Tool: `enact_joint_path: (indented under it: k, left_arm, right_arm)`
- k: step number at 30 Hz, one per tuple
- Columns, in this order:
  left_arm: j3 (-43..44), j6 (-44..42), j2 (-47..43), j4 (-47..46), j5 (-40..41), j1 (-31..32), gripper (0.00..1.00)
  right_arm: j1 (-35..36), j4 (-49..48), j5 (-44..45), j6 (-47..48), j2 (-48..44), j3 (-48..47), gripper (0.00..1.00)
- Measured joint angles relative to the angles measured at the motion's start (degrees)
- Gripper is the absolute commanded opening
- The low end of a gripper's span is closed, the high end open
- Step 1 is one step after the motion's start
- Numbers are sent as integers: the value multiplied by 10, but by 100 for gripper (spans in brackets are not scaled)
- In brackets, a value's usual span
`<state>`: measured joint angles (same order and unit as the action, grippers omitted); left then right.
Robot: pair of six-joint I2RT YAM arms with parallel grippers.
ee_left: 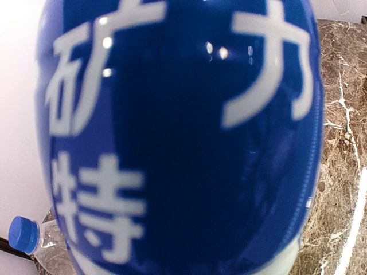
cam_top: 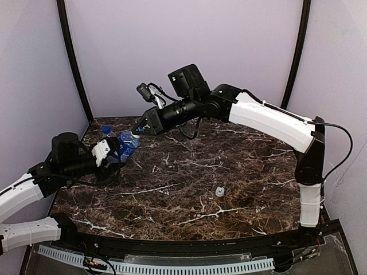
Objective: Unscrew the bottle caps
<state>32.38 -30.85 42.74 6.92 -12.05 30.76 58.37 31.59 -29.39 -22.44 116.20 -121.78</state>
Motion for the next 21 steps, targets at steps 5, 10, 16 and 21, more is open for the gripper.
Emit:
enact_joint_path:
  k: [5,10,16,21]
  left_arm:
    - [-5,0,2,1,1,0,45]
    - [-5,-6,2,14,-25,0,43]
    - [-5,14,7,109,-210,1,40]
    - [-5,23,11,157,-342,10,39]
  right_arm:
    - [0,10,3,14,0,2,0]
    - [2,31,-18,83,0,2,0]
    - [18,64,-99,330,-40,75,0]
    - [59,109,-96,583,-71,92,0]
